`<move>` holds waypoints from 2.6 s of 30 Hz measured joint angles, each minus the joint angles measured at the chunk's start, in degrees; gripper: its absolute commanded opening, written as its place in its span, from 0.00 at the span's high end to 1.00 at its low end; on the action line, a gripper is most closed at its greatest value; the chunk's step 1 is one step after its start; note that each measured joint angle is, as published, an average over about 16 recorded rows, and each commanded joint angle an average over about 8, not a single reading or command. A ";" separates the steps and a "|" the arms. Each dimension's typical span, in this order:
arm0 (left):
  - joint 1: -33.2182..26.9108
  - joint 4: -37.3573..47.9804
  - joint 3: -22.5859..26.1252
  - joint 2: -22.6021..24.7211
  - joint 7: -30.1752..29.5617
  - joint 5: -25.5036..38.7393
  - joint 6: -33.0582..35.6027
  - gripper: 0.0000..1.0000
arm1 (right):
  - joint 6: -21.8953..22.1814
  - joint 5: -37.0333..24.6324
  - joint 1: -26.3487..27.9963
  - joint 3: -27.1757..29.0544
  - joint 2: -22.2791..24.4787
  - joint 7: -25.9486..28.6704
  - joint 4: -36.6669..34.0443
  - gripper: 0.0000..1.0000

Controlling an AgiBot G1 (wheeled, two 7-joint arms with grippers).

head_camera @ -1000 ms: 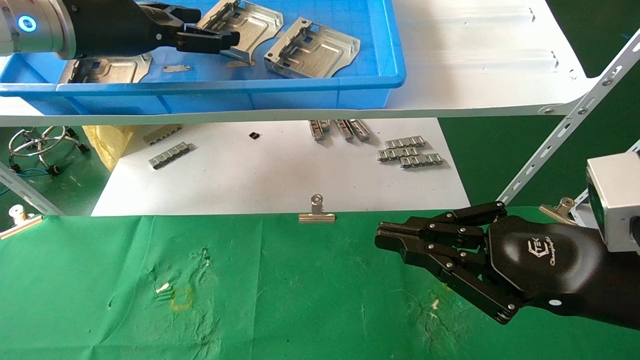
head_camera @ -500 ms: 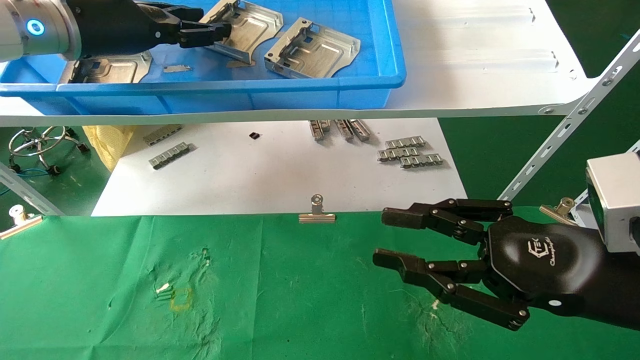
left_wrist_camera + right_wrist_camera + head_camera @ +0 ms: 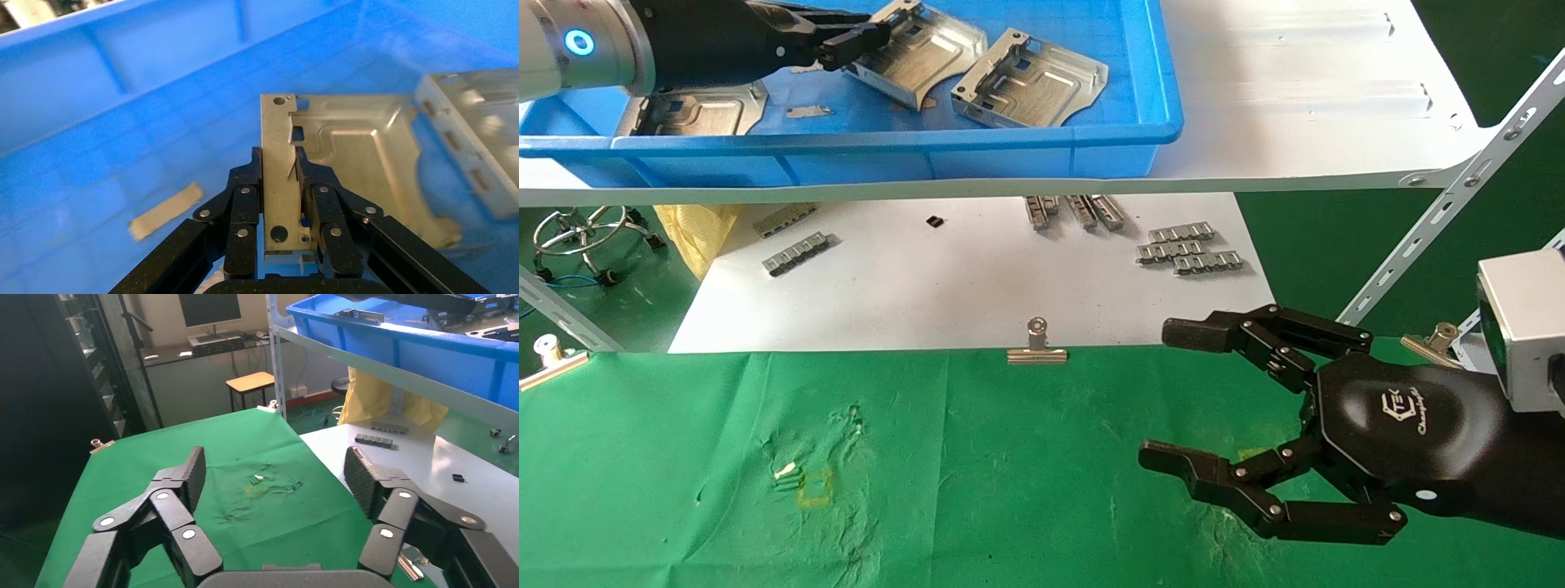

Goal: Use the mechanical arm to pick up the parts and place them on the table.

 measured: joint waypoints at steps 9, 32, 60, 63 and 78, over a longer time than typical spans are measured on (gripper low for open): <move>-0.08 -2.42 -2.53 -3.78 4.19 -3.95 13.37 1.00 | 0.00 0.00 0.00 0.00 0.00 0.00 0.00 0.00; 20.38 -29.16 2.02 -21.02 19.34 -19.21 32.70 1.00 | 0.00 0.00 0.00 0.00 0.00 0.00 0.00 0.00; 31.26 -8.90 11.06 -21.45 51.51 -12.75 24.36 0.00 | 0.00 0.00 0.00 0.00 0.00 0.00 0.00 0.00; 30.65 -7.80 11.26 -21.40 52.77 -12.47 25.79 0.00 | 0.00 0.00 0.00 0.00 0.00 0.00 0.00 0.00; 28.92 -2.93 11.23 -21.13 54.06 -12.98 30.85 0.00 | 0.00 0.00 0.00 0.00 0.00 0.00 0.00 0.00</move>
